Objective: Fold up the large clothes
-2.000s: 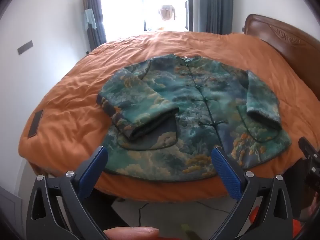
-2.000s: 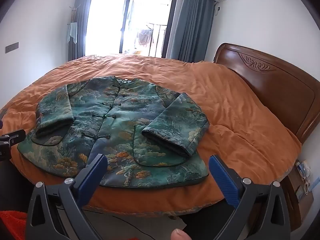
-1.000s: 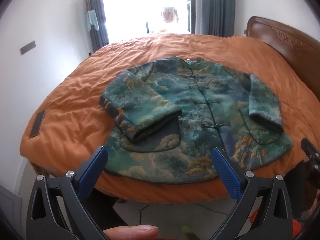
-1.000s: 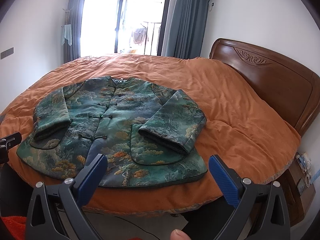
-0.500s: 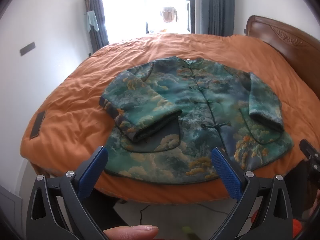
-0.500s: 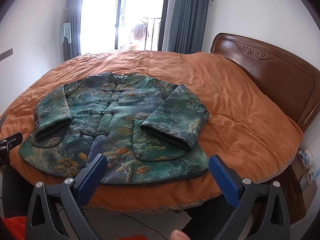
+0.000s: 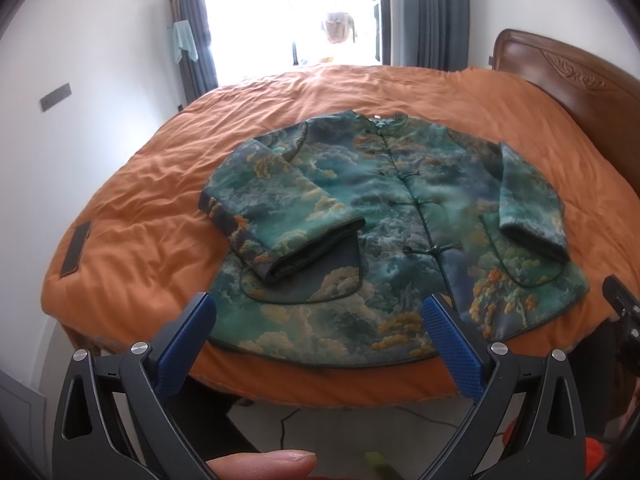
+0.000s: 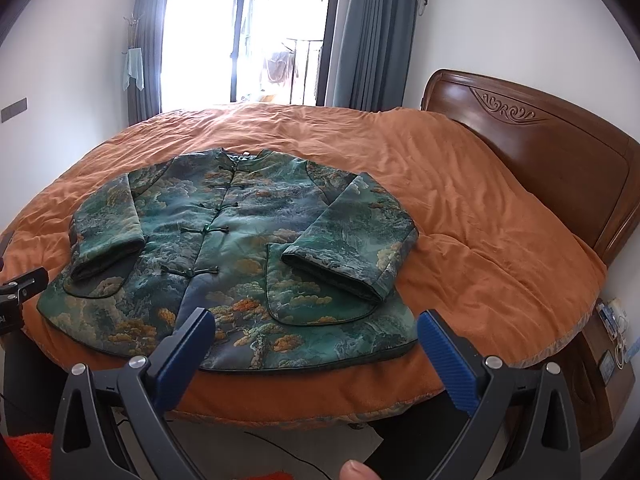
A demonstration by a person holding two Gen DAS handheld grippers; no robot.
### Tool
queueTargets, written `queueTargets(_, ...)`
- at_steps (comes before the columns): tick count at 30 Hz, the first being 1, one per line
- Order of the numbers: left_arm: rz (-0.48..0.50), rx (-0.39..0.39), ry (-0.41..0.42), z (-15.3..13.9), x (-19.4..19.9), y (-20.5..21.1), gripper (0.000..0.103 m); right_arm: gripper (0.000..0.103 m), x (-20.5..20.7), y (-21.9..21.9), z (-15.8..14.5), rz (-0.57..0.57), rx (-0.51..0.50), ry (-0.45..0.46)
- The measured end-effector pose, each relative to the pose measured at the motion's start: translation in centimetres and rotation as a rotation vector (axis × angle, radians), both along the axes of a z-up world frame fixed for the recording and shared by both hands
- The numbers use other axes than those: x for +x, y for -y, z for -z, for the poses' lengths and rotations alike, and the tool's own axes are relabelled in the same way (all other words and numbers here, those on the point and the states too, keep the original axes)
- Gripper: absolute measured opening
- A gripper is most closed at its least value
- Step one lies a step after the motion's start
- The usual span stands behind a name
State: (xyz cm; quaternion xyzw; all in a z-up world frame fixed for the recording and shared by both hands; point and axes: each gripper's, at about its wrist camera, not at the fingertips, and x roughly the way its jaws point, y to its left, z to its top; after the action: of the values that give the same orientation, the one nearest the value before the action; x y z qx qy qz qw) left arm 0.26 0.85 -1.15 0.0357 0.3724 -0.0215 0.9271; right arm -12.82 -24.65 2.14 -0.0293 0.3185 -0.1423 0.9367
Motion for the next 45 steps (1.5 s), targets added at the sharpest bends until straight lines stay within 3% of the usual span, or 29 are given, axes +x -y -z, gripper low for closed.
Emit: queueTargets(45, 0.005, 0.006, -0.003, -0.07, -0.03, -0.42, 0.103, 0.103, -0.18, -0.46, 0.38, -0.017, -0.003, -0.002)
